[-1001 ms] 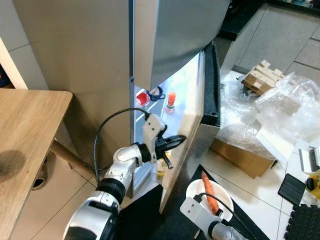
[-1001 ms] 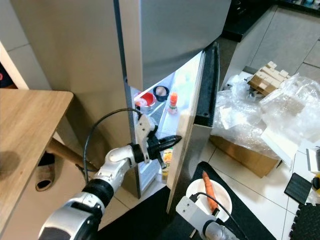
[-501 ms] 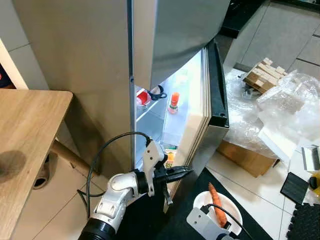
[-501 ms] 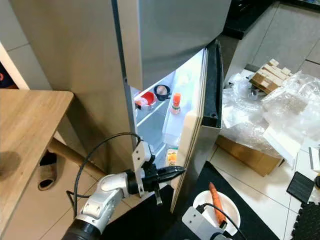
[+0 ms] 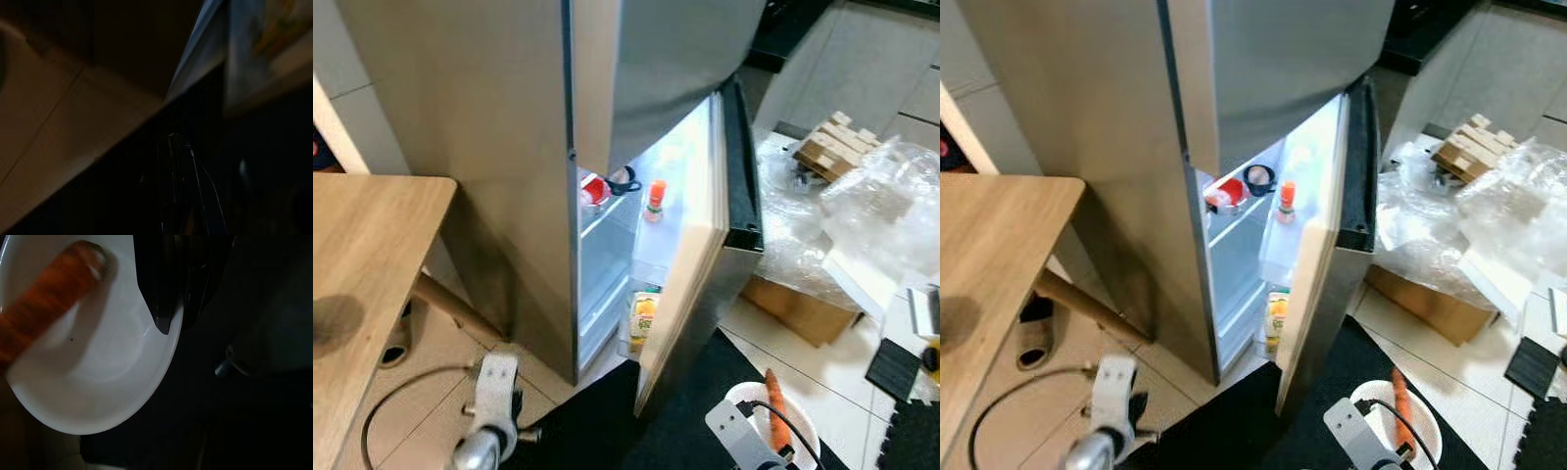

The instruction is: Restocking fridge

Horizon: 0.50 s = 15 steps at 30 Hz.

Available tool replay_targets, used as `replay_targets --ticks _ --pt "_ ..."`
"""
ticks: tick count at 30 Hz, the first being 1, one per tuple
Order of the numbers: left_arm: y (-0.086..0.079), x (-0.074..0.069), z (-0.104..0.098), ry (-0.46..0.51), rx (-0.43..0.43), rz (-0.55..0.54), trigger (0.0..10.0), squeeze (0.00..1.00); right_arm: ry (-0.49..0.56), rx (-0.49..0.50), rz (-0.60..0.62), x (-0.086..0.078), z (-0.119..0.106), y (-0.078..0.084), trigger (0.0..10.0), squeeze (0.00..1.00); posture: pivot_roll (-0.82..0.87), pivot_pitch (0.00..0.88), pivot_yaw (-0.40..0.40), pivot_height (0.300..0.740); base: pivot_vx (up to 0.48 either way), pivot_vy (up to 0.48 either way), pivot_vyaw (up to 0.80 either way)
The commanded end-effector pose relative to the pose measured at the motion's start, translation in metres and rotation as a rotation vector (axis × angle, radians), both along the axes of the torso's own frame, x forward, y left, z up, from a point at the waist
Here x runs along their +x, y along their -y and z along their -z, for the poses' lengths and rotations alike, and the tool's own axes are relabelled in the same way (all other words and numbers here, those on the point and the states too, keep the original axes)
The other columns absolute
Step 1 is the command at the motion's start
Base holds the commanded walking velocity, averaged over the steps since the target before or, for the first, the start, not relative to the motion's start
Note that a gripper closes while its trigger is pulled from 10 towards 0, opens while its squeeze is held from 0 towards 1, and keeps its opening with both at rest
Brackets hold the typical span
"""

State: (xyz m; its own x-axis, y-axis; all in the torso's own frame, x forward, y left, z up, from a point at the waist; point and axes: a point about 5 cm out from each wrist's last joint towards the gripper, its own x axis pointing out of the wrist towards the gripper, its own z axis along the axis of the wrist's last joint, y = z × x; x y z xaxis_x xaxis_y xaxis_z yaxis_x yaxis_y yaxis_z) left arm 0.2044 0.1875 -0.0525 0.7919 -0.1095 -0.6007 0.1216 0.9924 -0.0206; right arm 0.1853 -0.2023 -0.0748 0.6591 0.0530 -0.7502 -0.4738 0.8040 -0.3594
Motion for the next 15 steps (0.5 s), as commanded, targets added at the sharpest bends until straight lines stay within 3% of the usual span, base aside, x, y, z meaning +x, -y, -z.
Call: replay_targets --ticks 1,5,15 --pt "0.005 -0.006 0.005 0.0 0.016 0.012 10.0 0.0 -0.002 0.006 0.062 -0.003 0.001 0.005 10.0 0.0 -0.11 0.105 -0.037 0.74 0.0 0.0 0.0" --pt "0.011 -0.015 0.013 -0.042 0.005 -0.016 10.0 0.0 -0.026 0.044 0.138 -0.003 0.002 0.005 10.0 0.0 -0.11 0.105 -0.033 0.74 0.0 0.0 0.0" --pt "0.014 -0.021 0.019 -0.058 -0.002 -0.08 10.0 0.0 -0.037 0.062 0.184 -0.004 0.004 0.003 10.0 0.0 -0.11 0.108 -0.022 0.74 0.0 0.0 0.0"
